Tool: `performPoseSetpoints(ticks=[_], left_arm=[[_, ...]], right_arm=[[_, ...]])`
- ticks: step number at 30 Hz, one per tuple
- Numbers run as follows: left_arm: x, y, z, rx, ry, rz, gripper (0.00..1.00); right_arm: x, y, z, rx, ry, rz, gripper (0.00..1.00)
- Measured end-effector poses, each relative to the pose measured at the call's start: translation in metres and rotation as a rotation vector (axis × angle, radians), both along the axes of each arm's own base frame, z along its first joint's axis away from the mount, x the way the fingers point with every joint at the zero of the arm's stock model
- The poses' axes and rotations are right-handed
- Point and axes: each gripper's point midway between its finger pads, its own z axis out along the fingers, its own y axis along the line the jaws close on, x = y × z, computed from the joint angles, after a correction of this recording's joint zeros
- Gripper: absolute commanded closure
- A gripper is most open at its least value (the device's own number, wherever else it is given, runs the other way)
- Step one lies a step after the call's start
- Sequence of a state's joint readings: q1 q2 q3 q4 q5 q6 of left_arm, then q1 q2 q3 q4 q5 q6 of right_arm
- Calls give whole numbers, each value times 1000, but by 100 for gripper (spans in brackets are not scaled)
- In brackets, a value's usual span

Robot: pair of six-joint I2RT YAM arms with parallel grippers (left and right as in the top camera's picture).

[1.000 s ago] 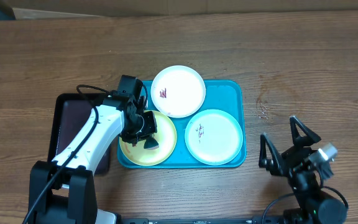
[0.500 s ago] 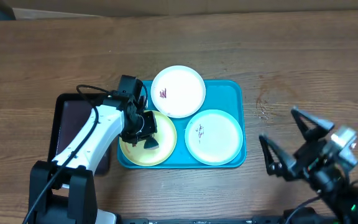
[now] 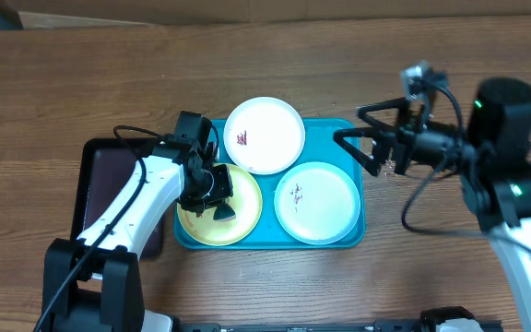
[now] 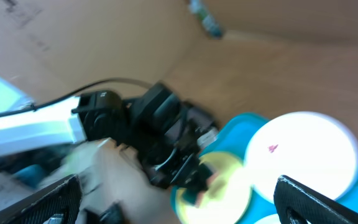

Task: Clean dirty plates on tray and stack at the side
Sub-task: 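Reach the right gripper over the blue tray toward the yellow plate rim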

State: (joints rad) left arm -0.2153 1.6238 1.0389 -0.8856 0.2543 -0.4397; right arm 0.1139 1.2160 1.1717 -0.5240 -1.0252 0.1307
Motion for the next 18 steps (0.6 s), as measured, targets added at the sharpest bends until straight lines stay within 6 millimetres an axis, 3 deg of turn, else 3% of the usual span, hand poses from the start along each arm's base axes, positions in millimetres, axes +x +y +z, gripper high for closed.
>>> performPoseSetpoints(ticks=[5,10,16,18], left_arm=[[1,1,0,4,-4,0,96],[2,5,-1,28,-4,26,96],[6,12,-3,69,-13,70,96],[6,15,-3,85,-15,77,96]], right_arm=[[12,19,-47,-38,172,37,0],[15,35,-112,-295,362,-178,0],[7,62,-145,-428,415,-275,0],[8,79,-148,-421,400,-259,6]])
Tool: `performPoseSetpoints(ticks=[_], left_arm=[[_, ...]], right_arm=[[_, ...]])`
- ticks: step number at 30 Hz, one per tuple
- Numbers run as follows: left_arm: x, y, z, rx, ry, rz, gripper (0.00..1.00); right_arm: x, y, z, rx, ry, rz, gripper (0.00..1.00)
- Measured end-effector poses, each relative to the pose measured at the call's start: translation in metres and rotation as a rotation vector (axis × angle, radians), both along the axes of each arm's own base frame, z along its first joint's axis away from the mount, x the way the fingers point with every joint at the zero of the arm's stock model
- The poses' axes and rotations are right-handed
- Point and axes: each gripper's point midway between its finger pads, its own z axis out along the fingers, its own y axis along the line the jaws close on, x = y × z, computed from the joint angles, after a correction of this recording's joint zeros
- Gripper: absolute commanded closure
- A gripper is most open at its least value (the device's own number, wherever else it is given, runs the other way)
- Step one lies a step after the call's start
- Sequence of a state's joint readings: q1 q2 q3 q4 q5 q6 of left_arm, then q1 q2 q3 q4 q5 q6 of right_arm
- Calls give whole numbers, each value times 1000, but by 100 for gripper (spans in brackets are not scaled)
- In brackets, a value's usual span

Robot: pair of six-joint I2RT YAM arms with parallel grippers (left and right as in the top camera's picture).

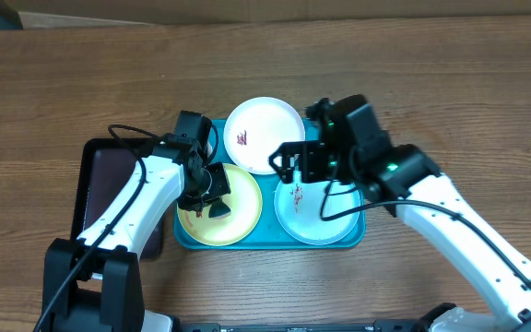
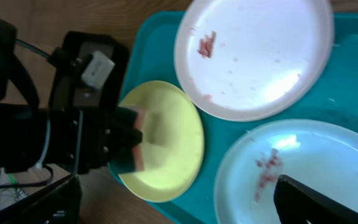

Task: Clean dirty plates on tray and stack at the side
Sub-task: 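Reach the right gripper over the blue tray toward the yellow plate rim, then grasp the yellow plate rim with the right gripper to hold it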

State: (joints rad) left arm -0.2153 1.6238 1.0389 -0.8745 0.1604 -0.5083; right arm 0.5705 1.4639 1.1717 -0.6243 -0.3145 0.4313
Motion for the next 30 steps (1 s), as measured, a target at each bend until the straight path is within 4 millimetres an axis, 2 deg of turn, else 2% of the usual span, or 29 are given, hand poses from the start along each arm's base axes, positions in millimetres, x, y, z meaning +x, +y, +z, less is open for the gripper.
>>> performPoseSetpoints(ticks=[2,5,6,7,9,14,18,24,30], left_arm=[[1,2,0,9,-1,10,96],[0,6,-1,19,3,22,96],[0,8,-1,22,6,30,96],[0,10,-1,25,9,36,96],[-1,15,-1,29,15,51,96],[0,24,-1,33,19,78,96],[1,25,-1,34,20,83,96],[0,25,-1,34,20,83,96],[1,25,-1,34,20,83,96]], right_arm=[[-1,13,-2,8,-9,18,20],[-6,27,-7,8,-7,40,31],[-7,29,-9,3,-5,40,34],[-7,29,-12,-3,-2,37,46],[-4,29,-20,-22,5,25,53],[3,33,-56,-61,83,-6,53],[11,44,-85,-63,120,-2,52],[8,57,-112,-78,151,22,52],[6,56,-129,-123,165,13,54]])
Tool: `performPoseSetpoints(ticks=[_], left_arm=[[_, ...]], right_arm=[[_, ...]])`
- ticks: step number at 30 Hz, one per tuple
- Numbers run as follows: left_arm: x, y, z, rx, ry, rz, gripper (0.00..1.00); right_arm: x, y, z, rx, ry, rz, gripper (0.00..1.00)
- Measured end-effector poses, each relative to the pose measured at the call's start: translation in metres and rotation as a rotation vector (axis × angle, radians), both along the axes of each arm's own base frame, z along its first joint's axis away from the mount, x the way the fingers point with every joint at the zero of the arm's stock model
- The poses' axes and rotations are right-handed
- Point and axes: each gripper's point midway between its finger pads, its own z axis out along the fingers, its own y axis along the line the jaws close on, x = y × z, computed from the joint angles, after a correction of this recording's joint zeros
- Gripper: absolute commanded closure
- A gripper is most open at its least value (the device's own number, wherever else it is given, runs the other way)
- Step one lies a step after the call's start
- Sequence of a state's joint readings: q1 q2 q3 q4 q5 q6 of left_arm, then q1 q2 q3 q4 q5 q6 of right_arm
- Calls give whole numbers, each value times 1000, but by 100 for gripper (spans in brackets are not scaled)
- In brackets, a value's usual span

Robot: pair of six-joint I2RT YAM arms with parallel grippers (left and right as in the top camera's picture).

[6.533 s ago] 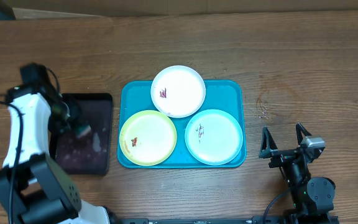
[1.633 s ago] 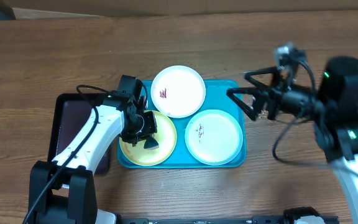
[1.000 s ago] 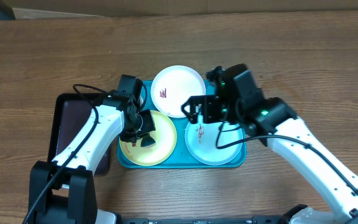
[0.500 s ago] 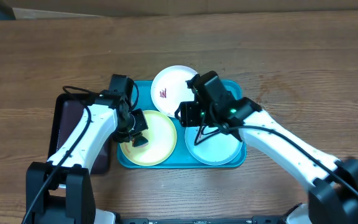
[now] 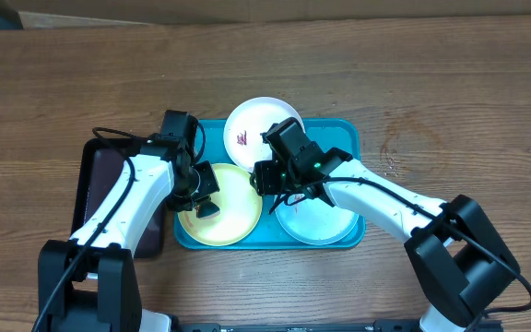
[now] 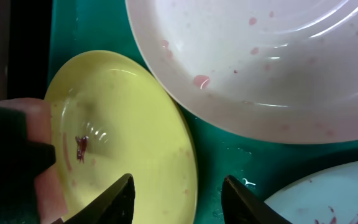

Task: Clean dirty plates on tray and stack at the side
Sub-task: 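Grasp the yellow plate rim with the right gripper to hold it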

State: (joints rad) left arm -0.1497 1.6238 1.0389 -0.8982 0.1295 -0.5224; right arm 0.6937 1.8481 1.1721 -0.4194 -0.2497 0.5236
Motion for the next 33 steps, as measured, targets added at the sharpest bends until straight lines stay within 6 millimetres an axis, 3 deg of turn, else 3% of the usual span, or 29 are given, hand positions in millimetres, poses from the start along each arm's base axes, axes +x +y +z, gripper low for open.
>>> performPoseSetpoints(ticks=[9,13,15,23,28,33], left_arm=[[0,0,0,0,0,0,96],[0,0,0,0,-1,0,96],[0,0,0,-1,-1,0,96],[2,0,0,-1,-7,-1,96],[3,-1,0,-2,-14,-3,96],[7,-8,1,-15,-36,-50,96]], right_arm=[[-7,6,-27,-45,24,18,55],[-15,14,-39,-56,39,41,61],[-16,15,-39,-55,36,44,65],[-13,15,-41,-68,22,34,66],[-13,13,-43,-76,19,32,80],[-13,12,-43,-80,21,28,84]])
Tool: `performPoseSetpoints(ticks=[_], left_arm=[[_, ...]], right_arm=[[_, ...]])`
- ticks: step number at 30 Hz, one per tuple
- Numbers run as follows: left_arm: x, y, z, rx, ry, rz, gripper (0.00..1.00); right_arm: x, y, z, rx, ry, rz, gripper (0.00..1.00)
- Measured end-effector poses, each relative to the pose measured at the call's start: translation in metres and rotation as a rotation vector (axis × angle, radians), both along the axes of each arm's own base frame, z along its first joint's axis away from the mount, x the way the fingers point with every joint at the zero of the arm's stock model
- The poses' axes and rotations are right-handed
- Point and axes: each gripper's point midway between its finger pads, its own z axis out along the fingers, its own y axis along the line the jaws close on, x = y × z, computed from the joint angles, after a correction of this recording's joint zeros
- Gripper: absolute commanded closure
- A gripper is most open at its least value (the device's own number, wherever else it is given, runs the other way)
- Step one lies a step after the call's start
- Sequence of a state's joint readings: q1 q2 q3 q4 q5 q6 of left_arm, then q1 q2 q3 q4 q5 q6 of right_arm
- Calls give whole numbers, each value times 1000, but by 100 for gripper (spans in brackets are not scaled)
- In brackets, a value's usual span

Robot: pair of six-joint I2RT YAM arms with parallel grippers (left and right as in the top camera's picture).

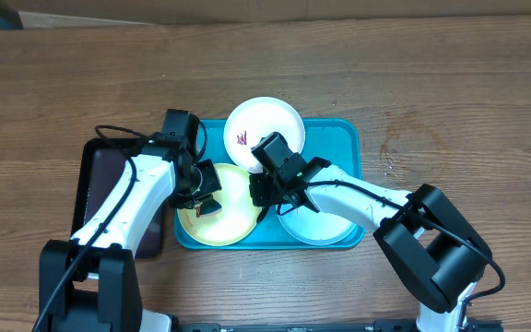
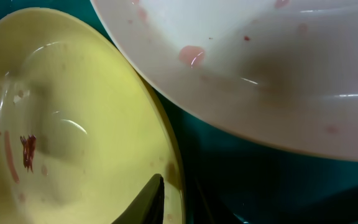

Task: Clean dirty plates on tray and stack at the side
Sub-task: 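Grasp the yellow plate rim with the right gripper to hold it, then scrub the yellow plate with the sponge in the left gripper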

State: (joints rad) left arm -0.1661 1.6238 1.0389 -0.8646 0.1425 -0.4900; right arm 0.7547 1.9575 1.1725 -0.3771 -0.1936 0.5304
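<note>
On the teal tray (image 1: 344,134) lie three plates: a white plate (image 1: 270,124) with a red smear at the back, a yellow plate (image 1: 233,217) at front left, and a light blue plate (image 1: 330,221) at front right. My left gripper (image 1: 206,195) is shut on a dark sponge (image 1: 213,210), which rests on the yellow plate's left half. My right gripper (image 1: 260,195) is at that plate's right rim. In the right wrist view the right gripper (image 2: 178,190) pinches the rim of the yellow plate (image 2: 73,106), one finger inside and one outside. A red stain (image 2: 28,151) marks the dish.
A black rectangular tray (image 1: 100,189) lies on the wooden table (image 1: 431,92) left of the teal tray. The white plate (image 2: 278,62) overlaps the view just above the yellow plate's rim. A cardboard edge runs along the far side.
My right gripper was open, wide of the yellow plate's right rim; now its jaws have closed onto that rim, lower and closer. The left gripper with the sponge has barely shifted.
My right arm was raised to the right of the tray while the left held the sponge on the yellow plate. It then stood over the tray's middle, then open near the yellow plate's right rim, and now grips that rim.
</note>
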Motion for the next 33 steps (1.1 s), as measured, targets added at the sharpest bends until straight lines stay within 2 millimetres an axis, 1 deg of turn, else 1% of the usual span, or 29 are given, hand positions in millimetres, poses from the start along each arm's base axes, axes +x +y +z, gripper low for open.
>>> performPoseSetpoints(ticks=[2,4,6,10,12,13,15,16,17,19,22,27,29,31,33], left_arm=[[1,-6,1,-9,-10,-23,96],[3,-12,1,-17,-24,-46,96],[3,-13,0,-21,-25,-54,96],[-7,-13,-7,-24,3,-55,96],[-12,-13,-13,-32,15,-56,94],[-14,-14,-16,-36,18,-57,89],[-18,-15,-22,-46,25,-63,63],[-21,-15,-24,-48,31,-68,53],[-23,-16,-25,-52,36,-68,47],[-24,-16,-26,-56,36,-80,43],[-22,-17,-26,-57,25,-102,44],[-25,-16,-26,-53,31,-126,52],[-26,-16,-26,-52,34,-131,58],[-28,-15,-26,-50,41,-135,69],[-29,-15,-26,-50,48,-136,75]], right_arm=[[0,0,0,0,-1,1,90],[0,0,0,-1,0,1,93],[0,-1,-1,-4,2,-1,96],[-1,-2,0,-13,9,-2,96],[-1,-2,0,-16,12,-2,96],[-1,-2,1,-17,13,-3,96],[0,-2,1,-18,9,-4,96],[0,-2,1,-20,9,-4,96],[0,-3,1,-22,11,-5,96],[-1,-4,0,-27,14,-4,96],[-1,-4,0,-30,16,-2,96],[-1,-4,0,-29,15,-2,96],[-1,-4,0,-29,14,-2,96],[-1,-4,0,-29,13,-2,96],[-1,-4,0,-29,12,-3,96]])
